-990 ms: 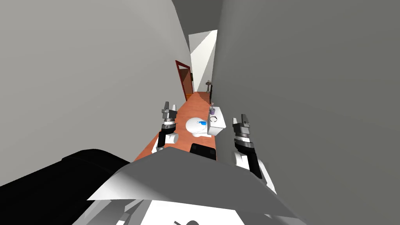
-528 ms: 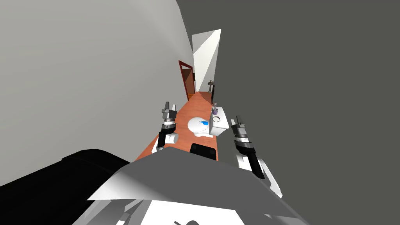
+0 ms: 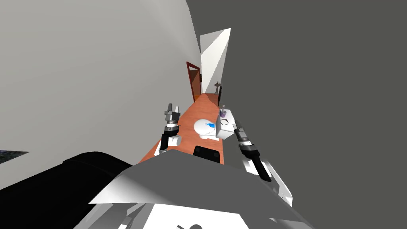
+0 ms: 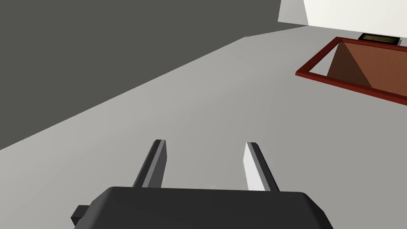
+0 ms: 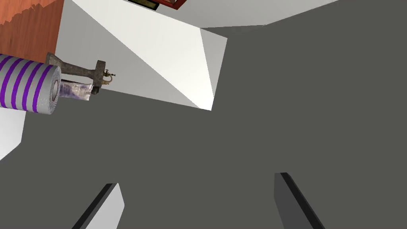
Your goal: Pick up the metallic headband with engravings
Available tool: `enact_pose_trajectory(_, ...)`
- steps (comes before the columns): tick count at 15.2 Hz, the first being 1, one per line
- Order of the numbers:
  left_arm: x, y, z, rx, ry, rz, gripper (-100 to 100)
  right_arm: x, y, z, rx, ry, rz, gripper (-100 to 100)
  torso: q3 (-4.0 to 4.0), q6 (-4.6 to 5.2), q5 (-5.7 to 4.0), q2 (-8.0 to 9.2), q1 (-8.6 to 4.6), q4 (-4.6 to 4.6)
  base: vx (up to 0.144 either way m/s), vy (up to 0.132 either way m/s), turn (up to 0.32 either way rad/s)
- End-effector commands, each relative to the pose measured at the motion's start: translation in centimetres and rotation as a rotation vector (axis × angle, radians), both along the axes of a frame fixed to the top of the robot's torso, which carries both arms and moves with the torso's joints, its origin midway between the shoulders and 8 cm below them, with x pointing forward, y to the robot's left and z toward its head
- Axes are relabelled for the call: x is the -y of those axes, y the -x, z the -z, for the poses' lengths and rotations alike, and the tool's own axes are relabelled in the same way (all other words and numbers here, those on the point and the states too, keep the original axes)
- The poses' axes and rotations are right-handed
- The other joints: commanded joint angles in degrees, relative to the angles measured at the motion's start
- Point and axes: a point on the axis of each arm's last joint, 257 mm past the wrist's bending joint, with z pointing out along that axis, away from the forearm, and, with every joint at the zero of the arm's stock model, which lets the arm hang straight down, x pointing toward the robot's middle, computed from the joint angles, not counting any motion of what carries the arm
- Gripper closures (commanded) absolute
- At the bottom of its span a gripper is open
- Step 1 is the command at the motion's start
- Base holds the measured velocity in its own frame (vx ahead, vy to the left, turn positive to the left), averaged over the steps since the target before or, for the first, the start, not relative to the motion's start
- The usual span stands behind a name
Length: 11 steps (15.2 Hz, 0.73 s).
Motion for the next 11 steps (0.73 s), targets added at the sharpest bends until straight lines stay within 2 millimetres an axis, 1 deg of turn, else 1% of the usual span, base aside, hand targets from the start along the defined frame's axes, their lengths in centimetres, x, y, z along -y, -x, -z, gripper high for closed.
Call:
enact_pose_trajectory(1, 0.0, 0.0, 0.0, 0.000, 0.000, 0.000, 0, -0.1, 0.0, 1.4, -0.023, 0.068, -0.021, -100, 0.00, 0.00, 0.00, 0.00, 0.00, 0.00, -0.014, 0.072, 0.137)
enact_pose_trajectory(2, 0.0, 0.0, 0.0, 0.000, 0.000, 0.000, 0, -0.1, 0.1, 1.5, -0.026, 0.081, -0.027, -100, 0.00, -0.01, 0.00, 0.00, 0.03, 0.00, -0.012, 0.070, 0.109)
enact_pose_trajectory(3, 0.0, 0.0, 0.0, 0.000, 0.000, 0.000, 0, -0.1, 0.1, 2.6, -0.042, 0.124, -0.039, -100, -0.01, 0.00, 0.01, -0.01, 0.02, 0.00, -0.004, 0.072, 0.129)
enact_pose_trajectory(4, 0.0, 0.0, 0.0, 0.000, 0.000, 0.000, 0, 0.0, 0.1, 2.7, -0.044, 0.139, -0.046, -100, -0.02, -0.01, 0.00, -0.03, 0.03, -0.01, -0.006, 0.069, 0.114)
enact_pose_trajectory(5, 0.0, 0.0, 0.0, 0.000, 0.000, 0.000, 0, 0.0, 0.1, 3.7, -0.060, 0.181, -0.056, -100, -0.02, 0.00, 0.01, -0.03, 0.02, -0.01, -0.012, 0.079, 0.156)
enact_pose_trajectory(6, 0.0, 0.0, 0.0, 0.000, 0.000, 0.000, 0, 0.1, 0.2, 3.9, -0.063, 0.199, -0.064, -100, -0.02, -0.01, 0.01, -0.03, 0.05, -0.01, -0.012, 0.070, 0.112)
enact_pose_trajectory(7, 0.0, 0.0, 0.0, 0.000, 0.000, 0.000, 0, 0.2, 0.2, 5.0, -0.079, 0.240, -0.073, -100, -0.01, 0.00, 0.01, -0.02, 0.03, -0.01, -0.013, 0.066, 0.116)
enact_pose_trajectory(9, 0.0, 0.0, 0.0, 0.000, 0.000, 0.000, 0, 0.4, 0.3, 5.1, -0.082, 0.261, -0.083, -100, -0.02, 0.00, 0.00, -0.03, -0.01, -0.01, -0.003, 0.047, 0.076)
enact_pose_trajectory(10, 0.0, 0.0, 0.0, 0.000, 0.000, 0.000, 0, 0.7, 0.4, 6.3, -0.100, 0.313, -0.096, -100, -0.02, 0.02, -0.01, -0.04, -0.07, -0.01, -0.006, 0.043, 0.125)
enact_pose_trajectory(11, 0.0, 0.0, 0.0, 0.000, 0.000, 0.000, 0, 0.7, 0.4, 6.3, -0.102, 0.324, -0.100, -100, -0.02, -0.01, -0.02, -0.04, -0.08, -0.01, -0.007, 0.042, 0.129)
